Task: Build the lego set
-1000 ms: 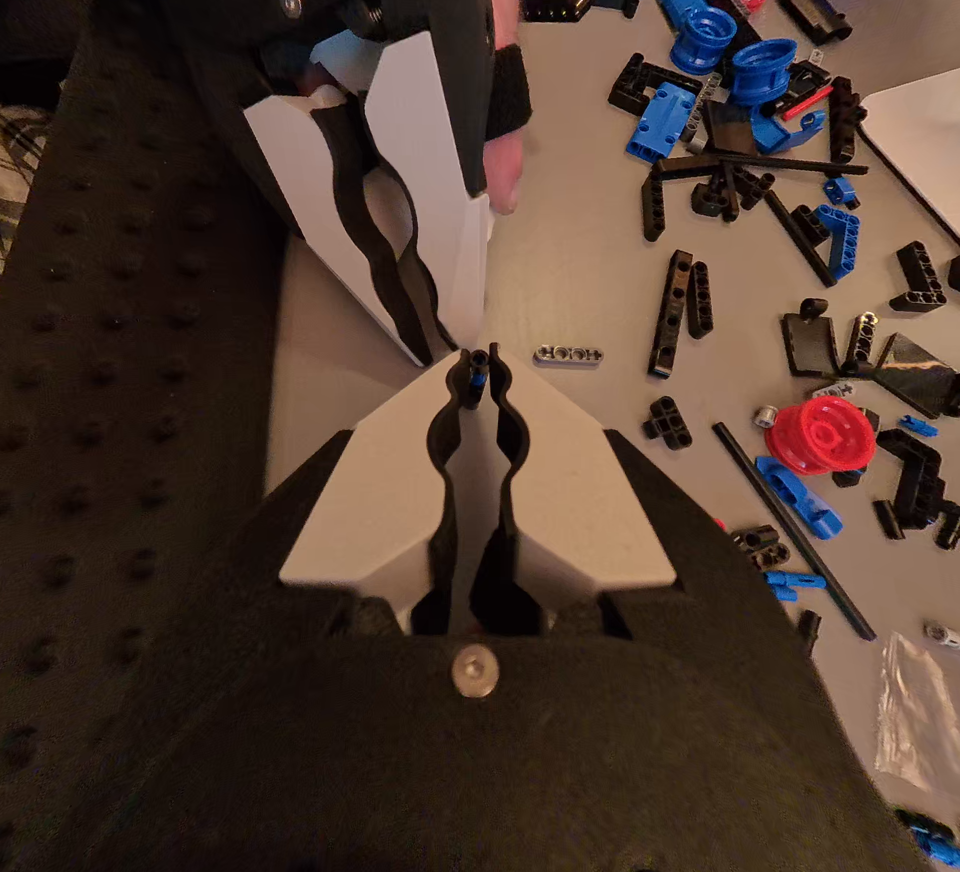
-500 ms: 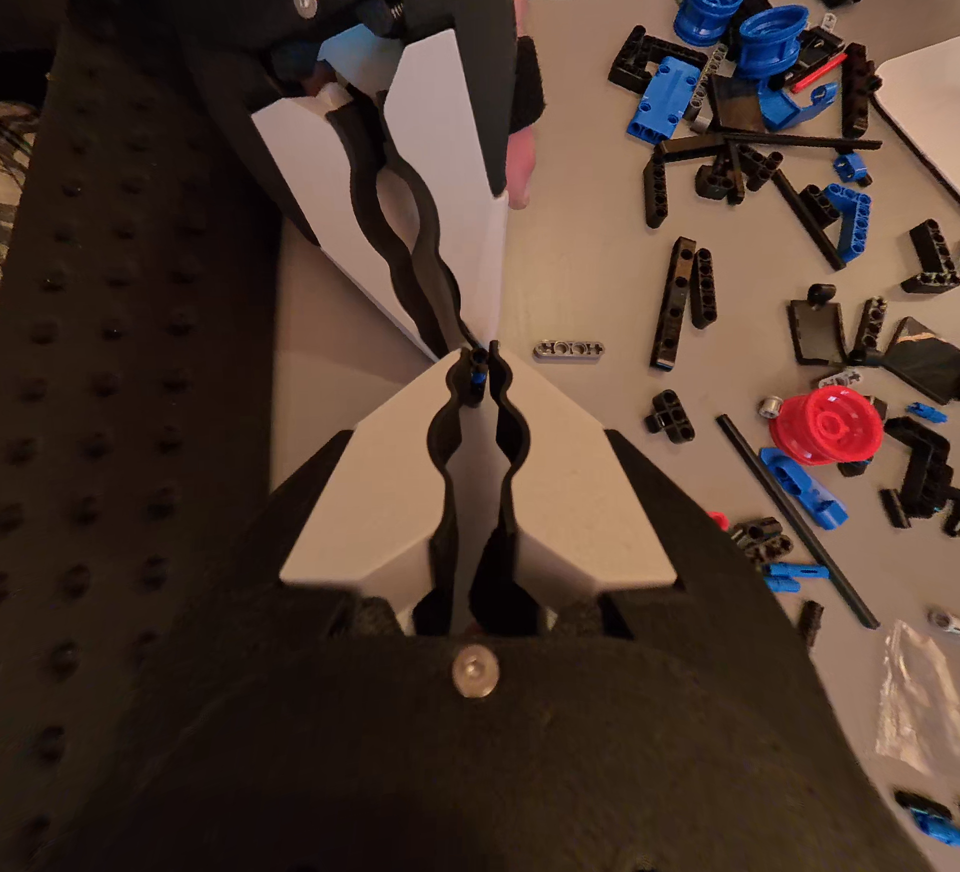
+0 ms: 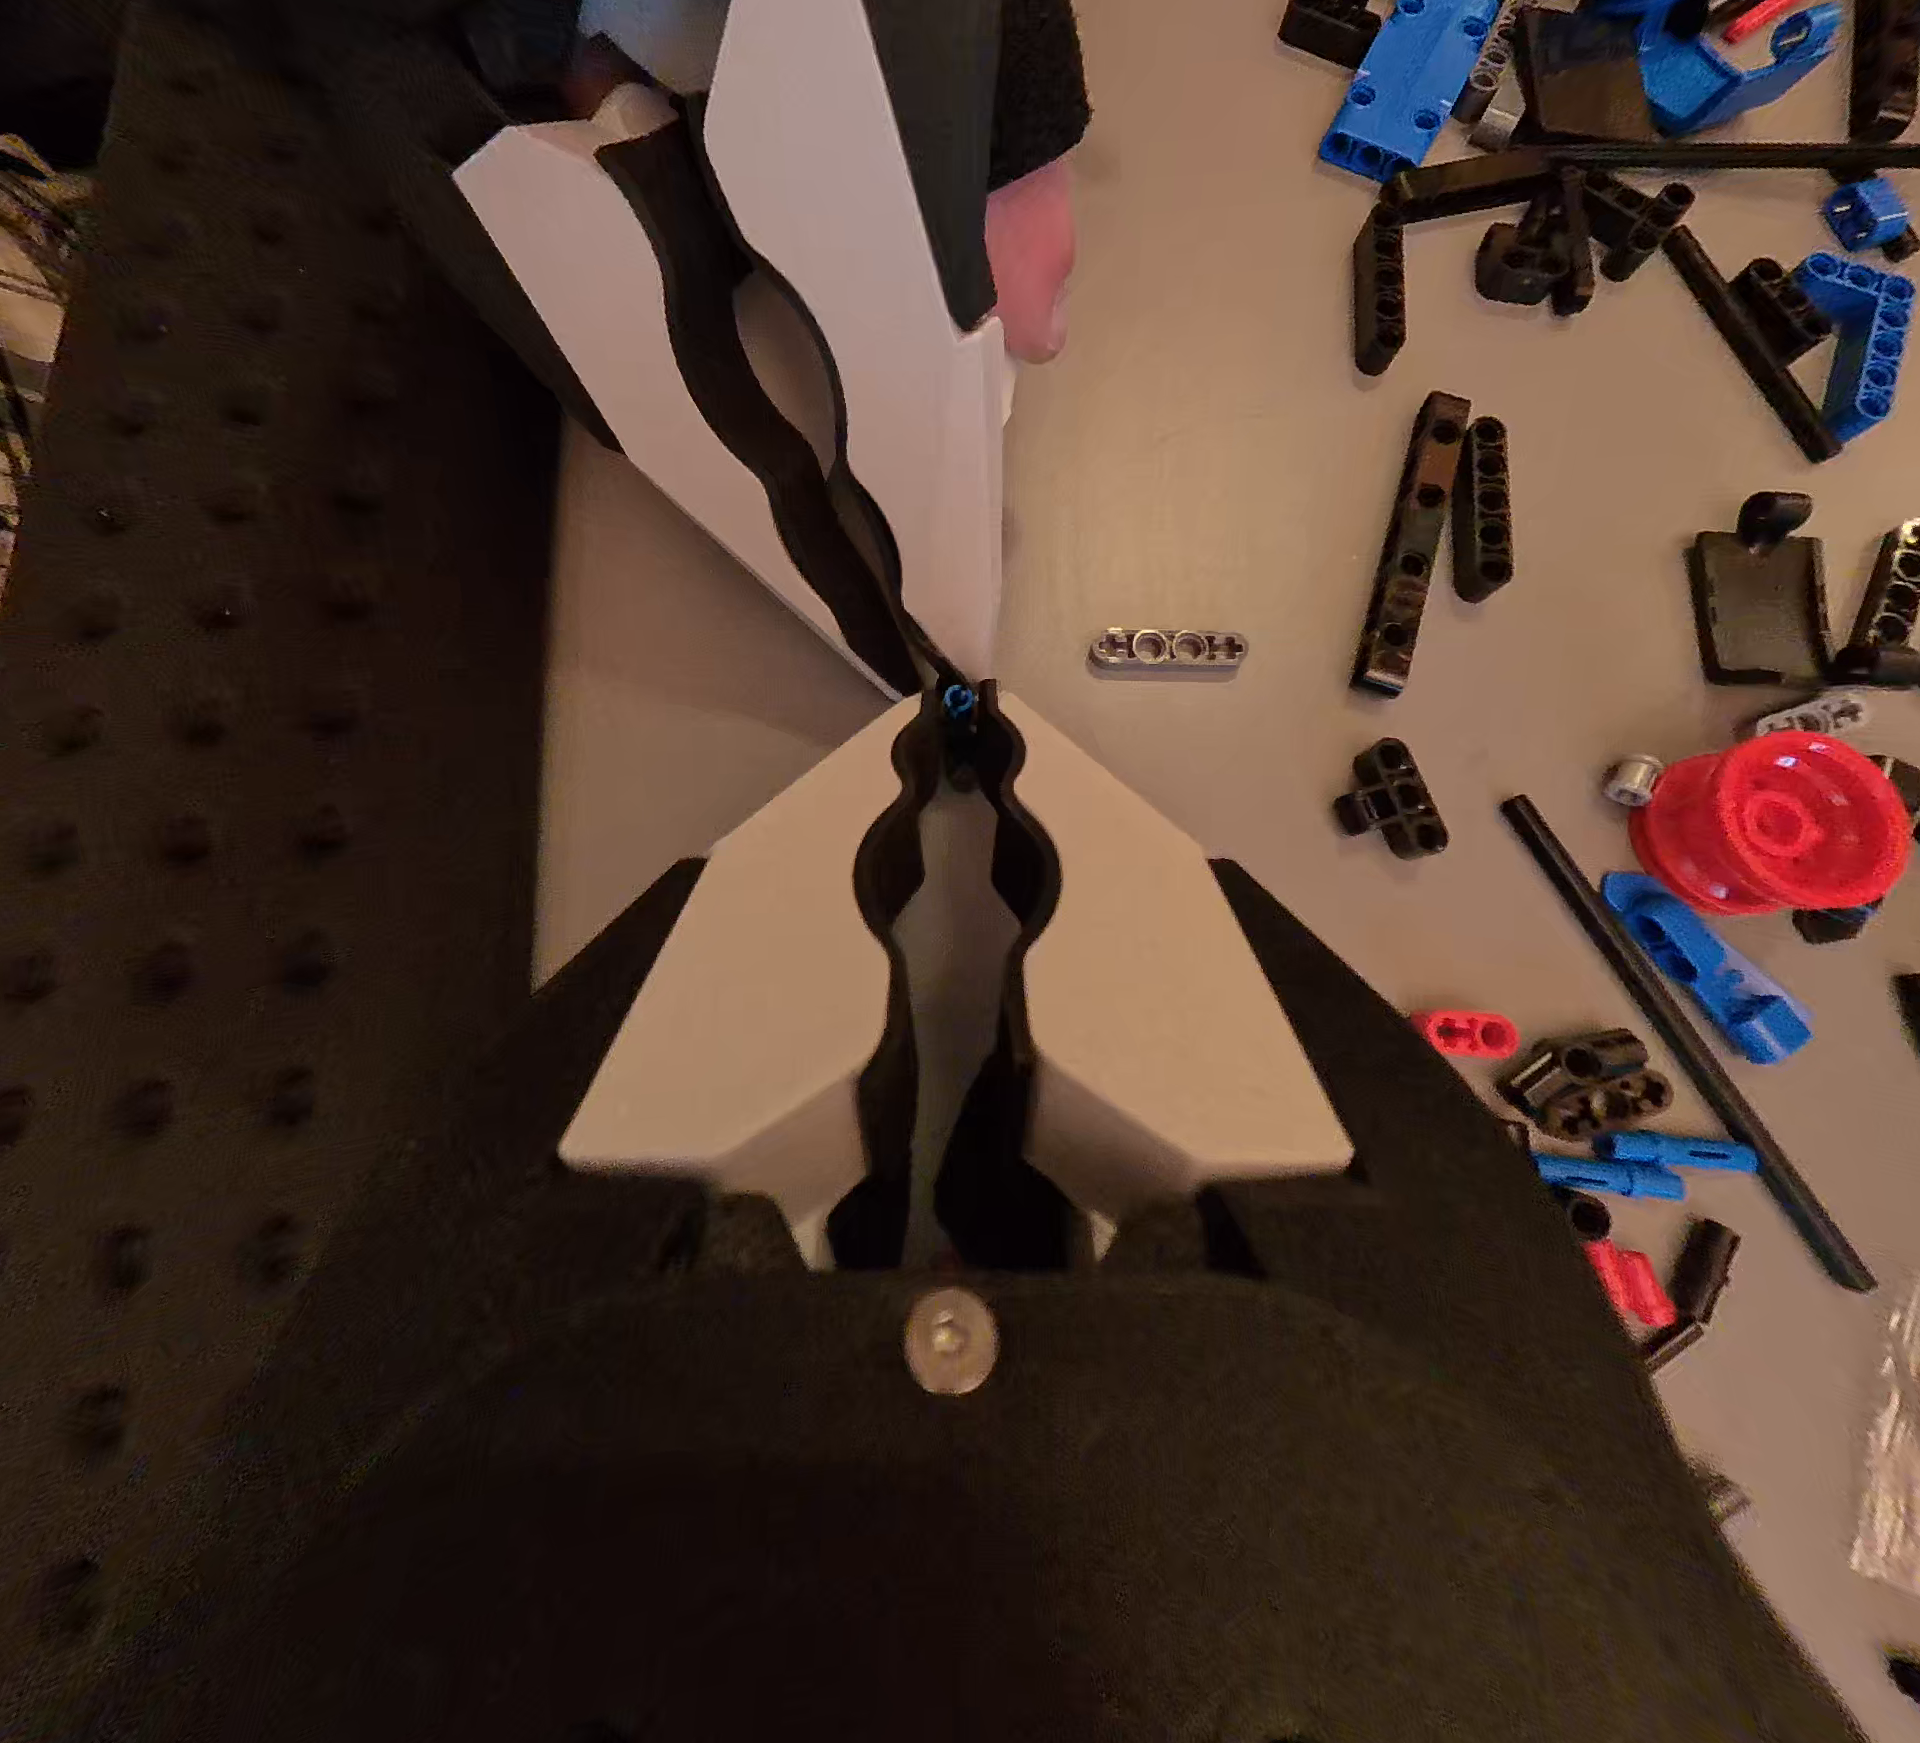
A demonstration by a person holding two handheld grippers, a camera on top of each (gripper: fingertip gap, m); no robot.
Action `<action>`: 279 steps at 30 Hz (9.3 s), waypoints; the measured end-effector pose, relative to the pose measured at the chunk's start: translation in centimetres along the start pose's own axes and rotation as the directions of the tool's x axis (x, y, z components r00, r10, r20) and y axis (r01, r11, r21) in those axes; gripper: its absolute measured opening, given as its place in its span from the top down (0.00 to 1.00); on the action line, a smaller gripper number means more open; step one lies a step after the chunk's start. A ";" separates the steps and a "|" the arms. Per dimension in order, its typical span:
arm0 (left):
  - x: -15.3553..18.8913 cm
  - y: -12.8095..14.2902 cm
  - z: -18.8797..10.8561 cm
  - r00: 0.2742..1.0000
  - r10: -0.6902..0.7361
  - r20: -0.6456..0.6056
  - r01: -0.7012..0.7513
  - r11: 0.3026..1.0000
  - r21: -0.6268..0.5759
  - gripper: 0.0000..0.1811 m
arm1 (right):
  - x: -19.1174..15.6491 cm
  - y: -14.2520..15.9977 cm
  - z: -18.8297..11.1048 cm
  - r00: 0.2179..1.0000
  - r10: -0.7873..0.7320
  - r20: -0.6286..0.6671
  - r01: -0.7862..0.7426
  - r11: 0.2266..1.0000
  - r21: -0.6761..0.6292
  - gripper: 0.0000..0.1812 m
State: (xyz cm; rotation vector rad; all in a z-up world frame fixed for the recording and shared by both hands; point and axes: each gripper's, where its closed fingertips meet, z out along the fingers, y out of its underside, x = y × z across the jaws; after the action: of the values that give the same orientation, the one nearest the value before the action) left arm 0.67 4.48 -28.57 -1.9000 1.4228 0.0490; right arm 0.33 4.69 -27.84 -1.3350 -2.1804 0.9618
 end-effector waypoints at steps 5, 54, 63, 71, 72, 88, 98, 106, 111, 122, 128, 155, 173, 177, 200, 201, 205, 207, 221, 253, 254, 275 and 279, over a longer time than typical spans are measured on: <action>0.0 0.0 0.0 1.000 -0.005 -0.003 0.005 1.000 0.002 0.96 | 0.0 0.1 0.1 1.000 -0.002 0.015 0.003 0.999 -0.044 0.98; -1.5 0.3 -1.2 0.998 -0.054 0.040 0.053 0.998 0.031 0.88 | 2.3 0.2 -2.3 0.977 -0.106 -0.184 0.090 0.991 -0.097 0.94; -1.3 0.8 -1.2 0.998 -0.064 0.027 0.063 0.998 0.017 0.88 | 1.3 0.2 -1.2 0.986 -0.108 -0.129 0.093 0.989 -0.117 0.92; -0.9 0.5 -0.1 0.998 -0.059 0.017 0.058 0.998 0.012 0.92 | 0.9 1.2 -0.3 0.991 -0.074 -0.114 0.051 0.980 -0.193 0.89; -0.9 0.5 0.1 0.998 -0.059 0.021 0.059 0.998 0.011 0.94 | 0.7 1.1 -0.1 0.992 -0.067 -0.105 0.046 0.981 -0.189 0.89; -1.6 0.6 0.1 0.995 -0.080 0.064 0.079 0.997 0.025 0.98 | 1.5 0.5 -0.2 0.973 -0.141 -0.185 0.105 0.976 -0.190 0.98; -3.4 0.0 -1.0 0.983 -0.150 0.106 0.138 0.984 0.110 0.92 | 2.0 -0.8 -1.4 0.981 -0.083 -0.175 0.076 0.996 -0.048 0.98; -3.9 -1.1 -1.6 0.981 -0.121 0.153 0.095 0.981 0.168 0.96 | 2.1 -2.0 -2.2 0.991 -0.012 -0.135 0.022 0.998 0.067 0.98; -4.8 -1.5 -2.3 0.971 -0.150 0.186 0.111 0.972 0.207 0.96 | 2.6 -3.0 -2.9 0.987 0.002 -0.159 0.019 0.991 0.131 0.97; -5.7 -1.9 -3.8 0.943 -0.324 0.074 0.286 0.904 0.318 0.96 | 2.6 -5.0 -3.5 0.943 -0.162 -0.289 0.215 0.963 0.160 0.94; -5.7 -2.6 -5.1 0.908 -0.412 -0.073 0.409 0.836 0.365 0.96 | 2.3 -6.4 -4.9 0.915 -0.215 -0.341 0.302 0.927 0.225 0.94; -6.0 -3.9 -7.4 0.924 -0.362 -0.125 0.378 0.809 0.449 0.97 | 1.2 -7.7 -5.1 0.997 0.054 -0.048 -0.030 0.910 0.413 0.98; -6.4 -3.7 -8.1 0.720 -0.548 -0.426 0.693 0.602 0.397 0.97 | 1.5 -8.4 -5.5 0.715 -0.425 -0.554 0.565 0.819 0.101 0.97; -6.5 -3.6 -8.2 0.706 -0.554 -0.441 0.707 0.586 0.395 0.98 | 1.4 -8.3 -5.3 0.686 -0.458 -0.565 0.589 0.806 0.061 0.94; -6.6 -3.8 -8.2 0.835 -0.482 -0.266 0.549 0.697 0.461 0.95 | 1.8 -8.4 -6.1 0.812 -0.304 -0.499 0.454 0.866 0.210 0.98; -6.5 -4.0 -8.2 0.843 -0.470 -0.261 0.536 0.702 0.468 0.96 | 1.7 -8.3 -6.0 0.817 -0.303 -0.490 0.450 0.868 0.213 0.98; -6.3 -3.9 -8.1 0.872 -0.438 -0.219 0.487 0.734 0.473 0.98 | 1.6 -8.1 -5.8 0.835 -0.294 -0.465 0.435 0.871 0.229 0.97; -6.3 -3.8 -8.0 0.871 -0.440 -0.218 0.489 0.737 0.467 0.98 | 1.6 -8.1 -5.7 0.839 -0.290 -0.460 0.429 0.873 0.232 0.97; -6.1 -3.7 -8.0 0.864 -0.444 -0.237 0.502 0.730 0.464 1.00 | 1.8 -8.0 -5.8 0.854 -0.267 -0.447 0.405 0.881 0.246 0.97; -7.8 -0.8 -6.7 0.916 -0.399 0.047 0.357 0.861 0.363 0.99 | 1.0 -2.4 -0.5 0.932 -0.279 -0.232 0.276 0.960 -0.043 0.97; -8.0 -0.7 -6.7 0.914 -0.401 0.055 0.356 0.862 0.361 0.99 | 0.8 -2.3 -0.3 0.935 -0.277 -0.220 0.273 0.961 -0.051 0.97; -8.8 -0.7 -7.4 0.908 -0.404 0.112 0.337 0.863 0.377 1.00 | 0.0 -0.8 0.3 0.945 -0.288 -0.156 0.274 0.956 -0.103 0.93; -9.0 -0.7 -7.6 0.905 -0.407 0.126 0.335 0.862 0.380 1.00 | 0.5 -1.5 -0.8 0.948 -0.261 -0.184 0.257 0.965 -0.045 0.92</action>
State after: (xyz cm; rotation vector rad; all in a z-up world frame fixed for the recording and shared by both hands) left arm -5.17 7.47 -18.74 -1.7773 0.8403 -0.1838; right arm -0.28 4.94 -26.18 -1.0647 -2.1560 0.6855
